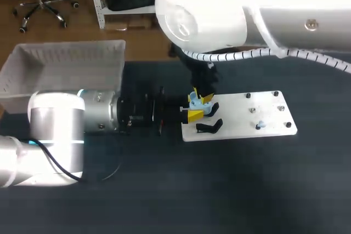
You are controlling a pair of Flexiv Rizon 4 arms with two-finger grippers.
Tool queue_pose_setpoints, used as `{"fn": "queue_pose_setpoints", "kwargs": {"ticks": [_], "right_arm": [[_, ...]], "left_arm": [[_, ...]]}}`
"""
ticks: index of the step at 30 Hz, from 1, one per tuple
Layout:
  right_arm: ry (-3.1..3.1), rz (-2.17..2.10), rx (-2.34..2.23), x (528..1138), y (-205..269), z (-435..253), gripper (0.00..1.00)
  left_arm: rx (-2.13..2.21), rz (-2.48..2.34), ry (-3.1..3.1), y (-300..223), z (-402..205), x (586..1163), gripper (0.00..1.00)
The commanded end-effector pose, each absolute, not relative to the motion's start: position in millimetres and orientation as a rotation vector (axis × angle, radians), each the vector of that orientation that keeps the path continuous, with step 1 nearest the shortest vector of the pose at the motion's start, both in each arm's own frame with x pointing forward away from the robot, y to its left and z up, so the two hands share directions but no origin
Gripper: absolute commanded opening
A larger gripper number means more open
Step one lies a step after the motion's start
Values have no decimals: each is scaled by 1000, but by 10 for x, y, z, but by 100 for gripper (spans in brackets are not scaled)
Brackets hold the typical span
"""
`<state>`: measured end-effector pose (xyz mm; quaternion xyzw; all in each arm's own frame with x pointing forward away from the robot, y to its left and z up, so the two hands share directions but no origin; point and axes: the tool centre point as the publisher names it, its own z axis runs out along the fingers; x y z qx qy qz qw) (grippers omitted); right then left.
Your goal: Pick up each earbud case from the left stands, insert the matching earbuds, close the lid, and place the case in the box.
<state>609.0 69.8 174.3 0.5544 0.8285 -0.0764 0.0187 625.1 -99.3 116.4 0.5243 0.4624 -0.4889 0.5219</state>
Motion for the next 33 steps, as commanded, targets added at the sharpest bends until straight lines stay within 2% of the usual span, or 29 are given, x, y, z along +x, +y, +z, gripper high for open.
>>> {"fn": "queue_pose_setpoints", "kwargs": {"ticks": [1, 33], "right_arm": [[2566, -227, 1725, 6072, 671, 1725, 0], [2582, -206, 1684, 6115, 694, 1662, 0]], "left_arm": [[1250, -1164, 1106, -995, 1155, 6233, 0], [1250, -1164, 1106, -995, 1155, 6233, 0]]}}
